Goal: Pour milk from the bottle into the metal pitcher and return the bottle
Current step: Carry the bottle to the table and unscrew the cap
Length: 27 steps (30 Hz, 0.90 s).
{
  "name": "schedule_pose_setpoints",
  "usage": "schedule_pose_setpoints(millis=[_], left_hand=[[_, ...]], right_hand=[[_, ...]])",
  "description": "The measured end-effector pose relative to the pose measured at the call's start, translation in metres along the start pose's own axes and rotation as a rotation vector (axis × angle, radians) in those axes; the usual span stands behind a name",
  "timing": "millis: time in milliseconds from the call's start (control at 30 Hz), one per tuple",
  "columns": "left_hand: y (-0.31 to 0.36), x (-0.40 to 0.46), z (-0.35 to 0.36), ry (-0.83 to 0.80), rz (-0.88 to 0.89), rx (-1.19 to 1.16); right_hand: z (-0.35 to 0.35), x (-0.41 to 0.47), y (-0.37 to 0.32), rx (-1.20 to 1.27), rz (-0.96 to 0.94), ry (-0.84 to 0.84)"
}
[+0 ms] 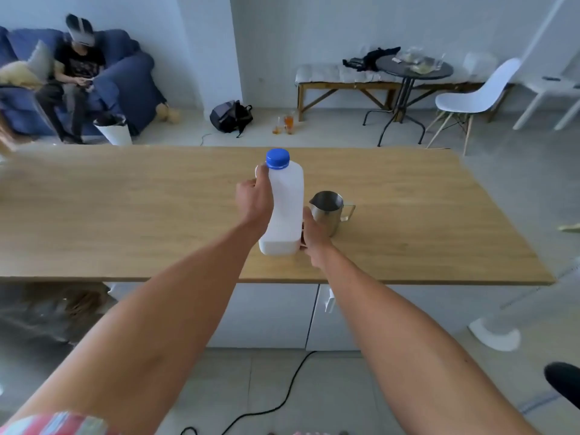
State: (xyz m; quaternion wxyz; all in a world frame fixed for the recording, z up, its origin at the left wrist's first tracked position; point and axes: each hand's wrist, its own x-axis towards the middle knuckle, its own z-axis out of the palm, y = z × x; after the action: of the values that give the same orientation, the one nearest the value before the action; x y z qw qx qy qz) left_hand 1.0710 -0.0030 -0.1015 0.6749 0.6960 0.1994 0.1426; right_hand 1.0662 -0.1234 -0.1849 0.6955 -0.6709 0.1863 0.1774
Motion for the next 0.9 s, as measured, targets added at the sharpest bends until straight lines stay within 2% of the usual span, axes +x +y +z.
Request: schedule_pose_setpoints(millis=[467,667,733,800,900], left_hand=[[-0.041,0.023,0.018,-0.044,-0.003,0.037],[-0.043,0.028,0.017,-0.090,-0.002,0.038],[-0.043,0.029,0.014,-0.132,-0.018,0.011],[-0.044,0.030,0.009,-0.170,-0.030,-0.029],[-0.049,0.030,0.004,-0.222,-0.029,-0.036]], right_hand=[[-0.004,0.036,0.007,0.015,0.051,0.061],[-0.007,0.042,0.008,0.003,0.016,0.082],[-0.007,0.040,0.006,-0.057,-0.117,0.193],[-0.006,0.033,-0.001,-0.217,-0.327,0.375],[-0.007,0.021,-0.029,-0.434,-0.544,0.595]])
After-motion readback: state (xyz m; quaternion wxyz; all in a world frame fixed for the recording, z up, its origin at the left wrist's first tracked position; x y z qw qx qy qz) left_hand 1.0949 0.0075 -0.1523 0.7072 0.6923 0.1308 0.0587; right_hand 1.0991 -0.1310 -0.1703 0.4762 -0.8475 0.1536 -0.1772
